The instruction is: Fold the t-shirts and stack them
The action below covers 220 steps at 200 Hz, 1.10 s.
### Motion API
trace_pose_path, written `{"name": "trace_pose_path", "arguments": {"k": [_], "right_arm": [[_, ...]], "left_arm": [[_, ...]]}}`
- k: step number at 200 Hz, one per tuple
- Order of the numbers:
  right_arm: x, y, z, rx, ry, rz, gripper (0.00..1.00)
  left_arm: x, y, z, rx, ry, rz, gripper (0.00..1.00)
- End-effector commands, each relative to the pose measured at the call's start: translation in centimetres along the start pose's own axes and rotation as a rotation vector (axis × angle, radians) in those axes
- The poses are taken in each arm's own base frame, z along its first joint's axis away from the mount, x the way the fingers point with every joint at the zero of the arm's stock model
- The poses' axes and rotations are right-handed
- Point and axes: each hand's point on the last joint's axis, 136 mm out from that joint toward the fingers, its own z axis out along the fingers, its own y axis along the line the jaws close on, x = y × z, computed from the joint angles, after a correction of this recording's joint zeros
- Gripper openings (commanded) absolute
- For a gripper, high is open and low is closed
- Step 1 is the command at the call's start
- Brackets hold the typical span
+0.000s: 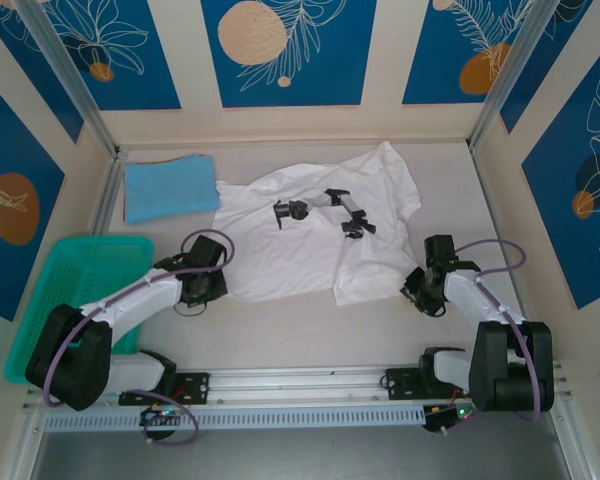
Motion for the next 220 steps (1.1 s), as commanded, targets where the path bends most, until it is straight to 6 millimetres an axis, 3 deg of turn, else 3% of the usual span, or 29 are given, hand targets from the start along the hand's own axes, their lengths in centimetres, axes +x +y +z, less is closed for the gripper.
{"name": "trace_pose_path", "arguments": {"k": [1, 78, 155, 184, 220], "right_arm": [[-0.6, 1.4, -0.3, -0.046, 0.003, -0.017, 0.29], [-0.6, 1.6, -0.7, -0.082, -0.017, -0.014, 0.32], [-0.8, 1.9, 0.4, -0.068, 0.029, -0.01, 0.31], [-1.1, 2.0, 0.7, -0.07, 0.043, -0.004, 0.17], [-1.3, 2.1, 0.7, -0.082, 0.042, -0.001, 0.09]], "left_arm": [[0.3, 0.4, 0.4, -0.008, 0.006, 0.008, 0.02], [0.3, 0.2, 0.5, 0.001, 0.008, 0.018, 0.02], [0.3, 0.2, 0.6, 0.004, 0.008, 0.019, 0.02], [0.3, 0.2, 0.5, 0.007, 0.005, 0.02, 0.02], [0.2, 0.3, 0.3, 0.001, -0.005, 0.021, 0.01]]}}
